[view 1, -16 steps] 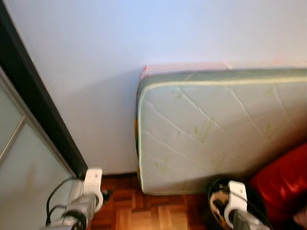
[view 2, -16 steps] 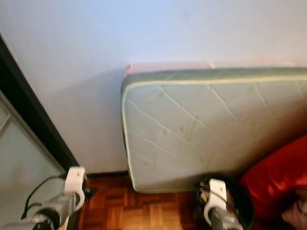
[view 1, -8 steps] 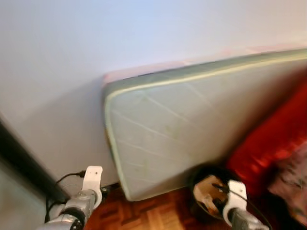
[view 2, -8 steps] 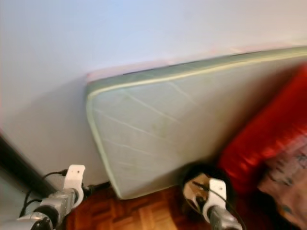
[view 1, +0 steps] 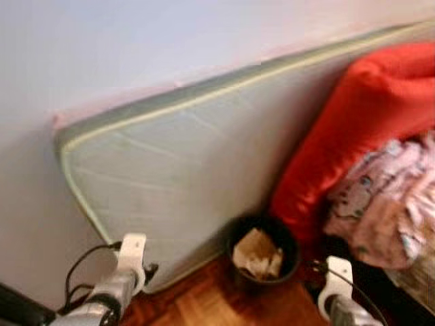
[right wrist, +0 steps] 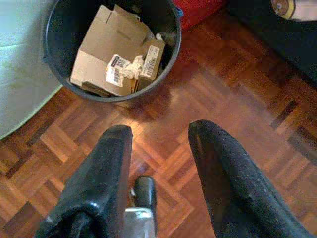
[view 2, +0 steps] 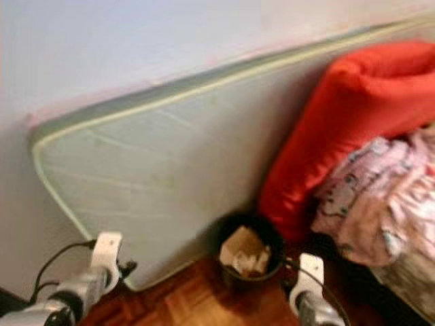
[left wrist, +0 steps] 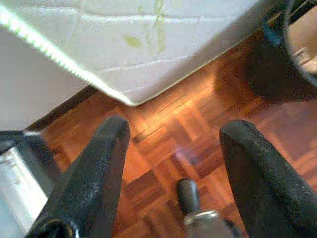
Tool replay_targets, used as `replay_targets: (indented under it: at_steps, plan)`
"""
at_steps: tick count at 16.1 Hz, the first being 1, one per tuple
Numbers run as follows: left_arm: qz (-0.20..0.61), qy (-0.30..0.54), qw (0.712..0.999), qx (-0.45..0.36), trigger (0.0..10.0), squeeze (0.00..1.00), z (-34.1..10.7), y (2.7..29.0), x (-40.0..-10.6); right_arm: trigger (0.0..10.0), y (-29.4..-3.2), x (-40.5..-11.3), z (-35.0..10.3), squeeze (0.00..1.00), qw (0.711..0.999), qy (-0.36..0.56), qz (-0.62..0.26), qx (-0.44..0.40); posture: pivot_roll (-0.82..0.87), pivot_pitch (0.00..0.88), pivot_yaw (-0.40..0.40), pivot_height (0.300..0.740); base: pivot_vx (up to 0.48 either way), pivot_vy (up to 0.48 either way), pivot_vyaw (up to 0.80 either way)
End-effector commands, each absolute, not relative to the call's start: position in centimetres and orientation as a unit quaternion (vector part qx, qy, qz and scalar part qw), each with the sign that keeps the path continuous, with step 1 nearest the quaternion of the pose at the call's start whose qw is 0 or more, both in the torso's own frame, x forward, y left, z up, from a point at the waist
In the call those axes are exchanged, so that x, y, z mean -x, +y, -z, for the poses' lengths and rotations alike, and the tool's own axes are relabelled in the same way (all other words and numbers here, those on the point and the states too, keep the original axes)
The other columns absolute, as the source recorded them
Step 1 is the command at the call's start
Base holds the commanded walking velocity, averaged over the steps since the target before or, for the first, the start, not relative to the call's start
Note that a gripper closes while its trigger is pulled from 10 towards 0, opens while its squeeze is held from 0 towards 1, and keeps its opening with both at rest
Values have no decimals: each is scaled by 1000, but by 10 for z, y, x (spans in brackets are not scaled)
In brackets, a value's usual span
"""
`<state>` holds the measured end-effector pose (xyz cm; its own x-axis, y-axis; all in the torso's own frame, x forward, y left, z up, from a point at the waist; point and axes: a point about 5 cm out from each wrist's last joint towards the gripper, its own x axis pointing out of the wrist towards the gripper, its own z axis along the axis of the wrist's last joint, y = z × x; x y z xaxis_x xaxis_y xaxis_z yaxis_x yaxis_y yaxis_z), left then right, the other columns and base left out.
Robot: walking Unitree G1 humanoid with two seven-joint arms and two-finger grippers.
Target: Clean up the room
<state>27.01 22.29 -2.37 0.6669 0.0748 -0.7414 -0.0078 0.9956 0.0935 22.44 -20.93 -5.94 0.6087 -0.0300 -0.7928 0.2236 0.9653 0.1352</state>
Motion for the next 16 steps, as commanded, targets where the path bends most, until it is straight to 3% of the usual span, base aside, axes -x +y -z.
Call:
replay_targets:
  at_steps: [1, 16]
  plan:
    - [-27, 411, 910, -41, 10000, 0, 24, 223, -269, 10000, -209, -224, 60, 0, 888, 438, 75, -114, -69, 0, 15, 740, 0, -322, 0]
    - [-26, 410, 911, -35, 10000, 0, 27, 220, -267, 10000, -212, -222, 61, 0, 889, 445, 62, -91, -84, 0, 0, 740, 0, -356, 0]
